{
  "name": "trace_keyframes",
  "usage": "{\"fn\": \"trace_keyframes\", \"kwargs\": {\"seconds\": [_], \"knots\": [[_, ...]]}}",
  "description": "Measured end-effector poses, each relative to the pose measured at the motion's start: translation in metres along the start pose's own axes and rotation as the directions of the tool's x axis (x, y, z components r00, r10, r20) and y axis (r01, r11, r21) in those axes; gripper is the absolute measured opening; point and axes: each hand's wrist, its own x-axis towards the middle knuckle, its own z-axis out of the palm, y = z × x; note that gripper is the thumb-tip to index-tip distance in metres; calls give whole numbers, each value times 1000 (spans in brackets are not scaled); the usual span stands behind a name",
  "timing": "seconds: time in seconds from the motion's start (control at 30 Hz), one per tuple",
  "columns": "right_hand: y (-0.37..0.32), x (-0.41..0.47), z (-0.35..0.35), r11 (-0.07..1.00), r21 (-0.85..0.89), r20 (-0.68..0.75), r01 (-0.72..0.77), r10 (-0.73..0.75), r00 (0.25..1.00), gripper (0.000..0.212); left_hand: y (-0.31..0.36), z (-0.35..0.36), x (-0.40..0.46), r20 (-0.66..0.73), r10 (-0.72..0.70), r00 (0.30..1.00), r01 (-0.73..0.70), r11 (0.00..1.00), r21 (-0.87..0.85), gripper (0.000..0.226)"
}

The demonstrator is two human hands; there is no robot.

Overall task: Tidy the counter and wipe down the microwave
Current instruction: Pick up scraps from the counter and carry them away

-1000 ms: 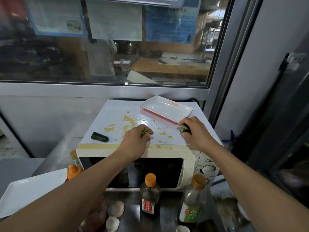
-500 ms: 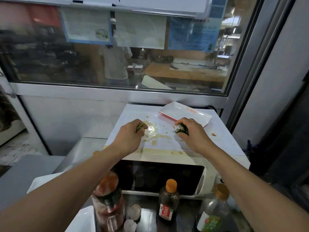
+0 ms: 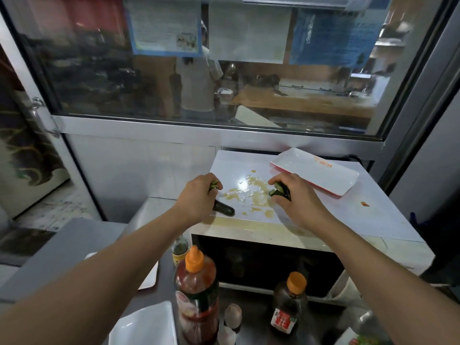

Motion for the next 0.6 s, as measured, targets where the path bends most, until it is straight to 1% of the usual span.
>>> {"fn": "trace_keyframes", "kwargs": {"seconds": [0.13, 0.3, 0.6], "knots": [[-3, 3, 4, 1000, 2, 5, -6, 6, 1000, 30, -7, 7, 3, 21, 47, 999, -48, 998, 40, 19], [-5, 6, 7, 999, 15, 21, -34, 34, 999, 29, -15, 14, 3, 95, 158, 983, -165, 984, 70, 19], [-2, 8, 16, 999, 0, 23, -50, 50, 998, 28, -22, 14, 2, 153, 265, 952, -277, 959, 63, 14]]}}
